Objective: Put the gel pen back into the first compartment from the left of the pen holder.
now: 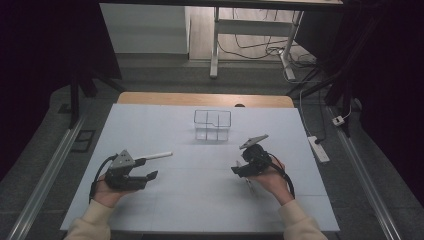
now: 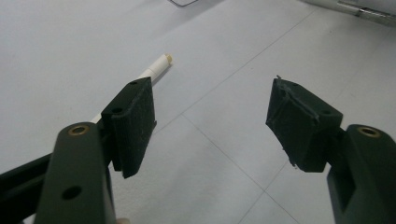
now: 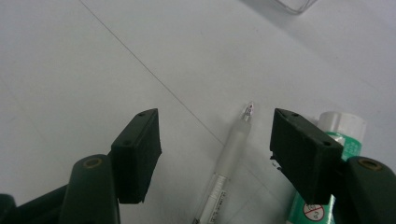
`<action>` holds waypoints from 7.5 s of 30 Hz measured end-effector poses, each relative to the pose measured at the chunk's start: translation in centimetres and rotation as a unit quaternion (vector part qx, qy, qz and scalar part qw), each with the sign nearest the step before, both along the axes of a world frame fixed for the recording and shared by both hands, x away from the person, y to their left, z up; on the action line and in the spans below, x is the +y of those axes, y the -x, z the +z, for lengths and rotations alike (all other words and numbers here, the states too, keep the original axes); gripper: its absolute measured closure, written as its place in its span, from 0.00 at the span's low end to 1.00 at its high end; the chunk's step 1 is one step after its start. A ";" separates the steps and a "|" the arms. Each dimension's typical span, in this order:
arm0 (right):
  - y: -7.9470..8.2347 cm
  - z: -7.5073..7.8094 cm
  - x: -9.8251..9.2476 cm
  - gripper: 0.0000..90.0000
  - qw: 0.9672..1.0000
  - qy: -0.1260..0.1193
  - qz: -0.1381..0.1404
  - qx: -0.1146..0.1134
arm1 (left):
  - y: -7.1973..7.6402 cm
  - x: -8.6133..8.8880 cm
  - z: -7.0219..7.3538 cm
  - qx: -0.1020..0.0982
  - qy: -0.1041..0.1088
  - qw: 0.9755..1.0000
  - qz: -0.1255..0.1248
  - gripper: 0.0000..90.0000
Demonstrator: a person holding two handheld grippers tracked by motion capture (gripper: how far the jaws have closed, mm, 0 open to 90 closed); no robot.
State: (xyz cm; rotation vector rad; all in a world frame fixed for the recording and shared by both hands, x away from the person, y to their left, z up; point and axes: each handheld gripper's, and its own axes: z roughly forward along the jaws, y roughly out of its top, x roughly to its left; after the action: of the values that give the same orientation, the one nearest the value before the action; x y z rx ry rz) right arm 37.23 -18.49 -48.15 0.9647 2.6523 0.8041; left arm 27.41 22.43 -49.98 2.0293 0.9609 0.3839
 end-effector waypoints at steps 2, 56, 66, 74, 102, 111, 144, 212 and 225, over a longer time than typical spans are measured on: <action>-0.3 -0.3 0.1 0.37 1.000 0.004 -0.008 0.007 | 0.0 0.0 0.0 0.000 -0.001 1.000 -0.001 0.36; -0.9 -2.0 2.5 0.88 0.995 0.083 -0.058 0.026 | -0.1 -0.3 -0.5 0.004 -0.012 1.000 -0.005 0.36; -1.0 -1.6 1.9 0.88 0.997 0.060 -0.051 0.027 | -0.1 -0.2 -0.6 0.005 -0.012 1.000 -0.005 0.36; -0.9 -0.5 1.2 0.88 0.998 0.035 -0.049 0.009 | -0.2 -0.2 -0.6 0.005 -0.013 1.000 -0.005 0.36; -0.1 3.3 -0.8 0.88 0.995 -0.050 -0.054 -0.063 | -0.2 -0.3 -0.7 0.006 -0.016 1.000 -0.007 0.36; 0.1 4.1 -1.3 0.88 0.992 -0.076 -0.058 -0.085 | -0.2 -0.4 -0.7 0.007 -0.017 1.000 -0.008 0.36; -0.2 6.3 -2.4 0.88 0.970 -0.177 -0.067 -0.153 | -0.1 -0.6 -0.7 0.008 -0.016 1.000 -0.011 0.36; -5.5 9.7 4.9 0.88 0.948 -0.234 -0.042 -0.211 | 0.0 -0.6 -0.7 0.008 -0.012 1.000 -0.017 0.36; -6.3 9.8 5.9 0.88 0.945 -0.242 -0.039 -0.215 | -0.1 -0.6 -0.7 0.008 -0.012 1.000 -0.018 0.36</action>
State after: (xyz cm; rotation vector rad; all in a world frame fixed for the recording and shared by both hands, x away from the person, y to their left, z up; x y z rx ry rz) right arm 43.58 -12.62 -38.40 0.8566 2.0689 1.4962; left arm 27.46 21.85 -50.69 2.0722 0.9318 0.3610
